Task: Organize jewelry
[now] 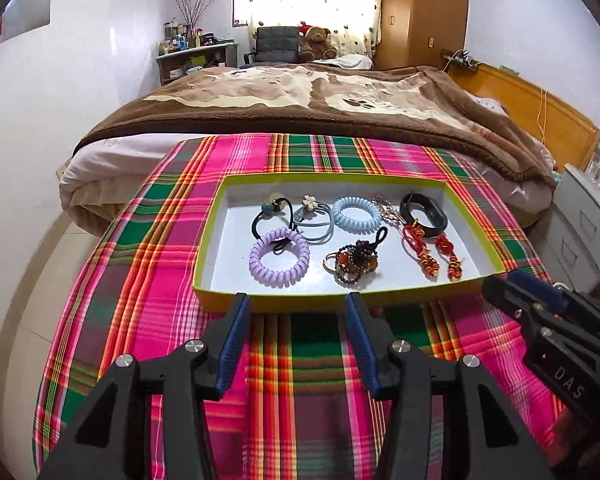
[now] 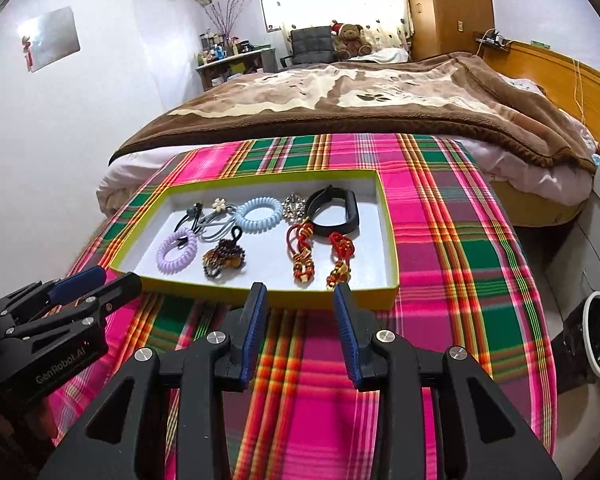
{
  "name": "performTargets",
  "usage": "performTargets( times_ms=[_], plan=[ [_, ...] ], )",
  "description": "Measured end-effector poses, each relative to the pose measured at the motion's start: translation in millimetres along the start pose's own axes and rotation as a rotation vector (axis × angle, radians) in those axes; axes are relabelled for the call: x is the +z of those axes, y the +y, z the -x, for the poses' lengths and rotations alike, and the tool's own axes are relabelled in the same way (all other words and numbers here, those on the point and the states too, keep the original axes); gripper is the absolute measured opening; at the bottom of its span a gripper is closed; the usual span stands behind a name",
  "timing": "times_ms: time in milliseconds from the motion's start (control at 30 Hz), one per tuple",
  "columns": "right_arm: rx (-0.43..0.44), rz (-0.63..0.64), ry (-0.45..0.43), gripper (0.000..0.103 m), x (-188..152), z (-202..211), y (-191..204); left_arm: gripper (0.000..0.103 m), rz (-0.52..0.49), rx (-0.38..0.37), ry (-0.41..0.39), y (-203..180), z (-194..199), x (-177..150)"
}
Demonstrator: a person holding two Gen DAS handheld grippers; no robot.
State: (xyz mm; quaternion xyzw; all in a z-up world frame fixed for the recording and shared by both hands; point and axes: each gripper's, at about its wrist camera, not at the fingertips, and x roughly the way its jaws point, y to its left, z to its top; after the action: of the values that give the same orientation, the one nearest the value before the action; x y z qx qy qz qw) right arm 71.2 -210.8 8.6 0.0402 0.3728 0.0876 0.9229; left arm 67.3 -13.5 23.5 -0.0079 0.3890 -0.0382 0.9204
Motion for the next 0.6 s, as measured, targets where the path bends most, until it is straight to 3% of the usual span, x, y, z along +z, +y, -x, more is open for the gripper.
performTargets(
  times_ms=[600],
  plan=[
    [-0.013, 0.019, -0.022, 0.036, -8.1, 12.7, 13.4, 0.050, -0.020, -0.011, -0.014, -6.0, 16.7, -10.3]
  ],
)
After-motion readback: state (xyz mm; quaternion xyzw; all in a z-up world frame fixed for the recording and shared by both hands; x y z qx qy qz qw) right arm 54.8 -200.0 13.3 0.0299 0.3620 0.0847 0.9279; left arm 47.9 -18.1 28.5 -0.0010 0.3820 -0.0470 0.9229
